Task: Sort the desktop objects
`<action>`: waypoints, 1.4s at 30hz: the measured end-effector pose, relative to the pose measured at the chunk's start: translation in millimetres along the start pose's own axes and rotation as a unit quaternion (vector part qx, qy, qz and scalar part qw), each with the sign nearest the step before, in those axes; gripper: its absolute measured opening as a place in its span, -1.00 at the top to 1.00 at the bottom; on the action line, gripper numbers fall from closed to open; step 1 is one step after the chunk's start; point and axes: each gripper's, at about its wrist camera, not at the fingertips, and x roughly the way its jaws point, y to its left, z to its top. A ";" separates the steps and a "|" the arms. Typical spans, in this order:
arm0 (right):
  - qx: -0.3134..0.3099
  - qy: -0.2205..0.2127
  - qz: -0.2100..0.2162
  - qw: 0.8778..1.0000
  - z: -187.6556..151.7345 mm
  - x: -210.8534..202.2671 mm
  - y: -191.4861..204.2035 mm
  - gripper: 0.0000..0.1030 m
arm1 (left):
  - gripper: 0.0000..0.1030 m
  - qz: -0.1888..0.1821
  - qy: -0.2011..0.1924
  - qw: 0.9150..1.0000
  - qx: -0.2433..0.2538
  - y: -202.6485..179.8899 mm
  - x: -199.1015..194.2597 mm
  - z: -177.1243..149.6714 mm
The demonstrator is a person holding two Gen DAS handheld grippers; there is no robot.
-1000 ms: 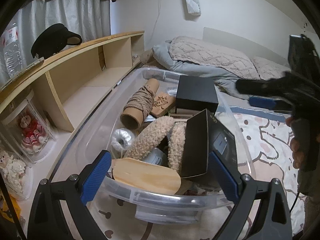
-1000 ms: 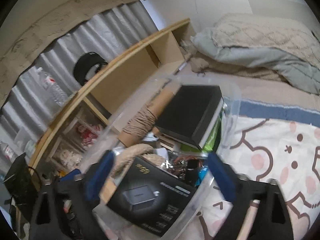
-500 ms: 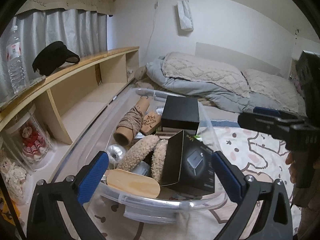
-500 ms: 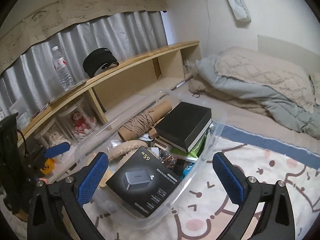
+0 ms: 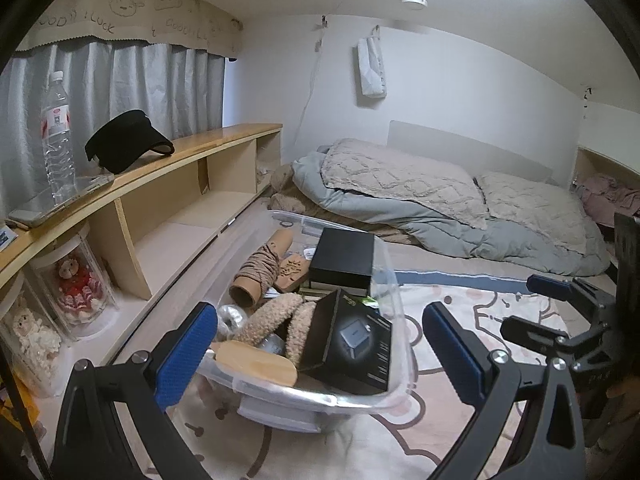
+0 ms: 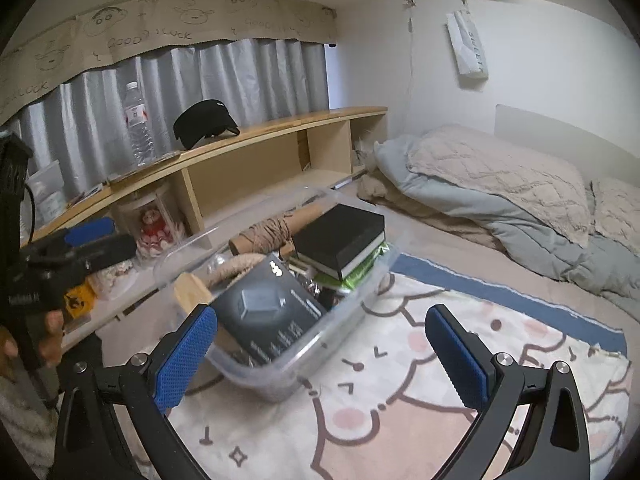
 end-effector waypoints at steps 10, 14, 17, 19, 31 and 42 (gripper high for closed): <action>-0.011 -0.020 -0.004 1.000 -25.1 -46.9 6.6 -1.00 | -1.00 -0.023 -0.002 1.000 0.018 -30.4 -29.4 -16.6; -0.007 -0.024 -0.008 1.000 -33.8 -58.4 6.7 -1.00 | -1.00 -0.033 0.003 0.999 0.032 -43.4 -37.3 -27.5; -0.010 -0.027 -0.014 0.999 -39.7 -65.5 8.7 -1.00 | -1.00 -0.046 0.014 0.998 0.034 -50.5 -40.5 -36.0; -0.013 -0.030 -0.018 0.999 -44.1 -70.6 10.3 -1.00 | -1.00 -0.053 0.021 0.998 0.034 -53.1 -42.4 -42.4; -0.005 -0.038 -0.028 0.999 -66.8 -93.2 13.0 -1.00 | -1.00 -0.056 0.028 0.997 0.037 -65.5 -50.5 -64.4; -0.024 -0.040 -0.042 0.998 -79.6 -101.2 21.3 -1.00 | -1.00 -0.045 0.030 0.997 0.058 -74.8 -55.2 -79.1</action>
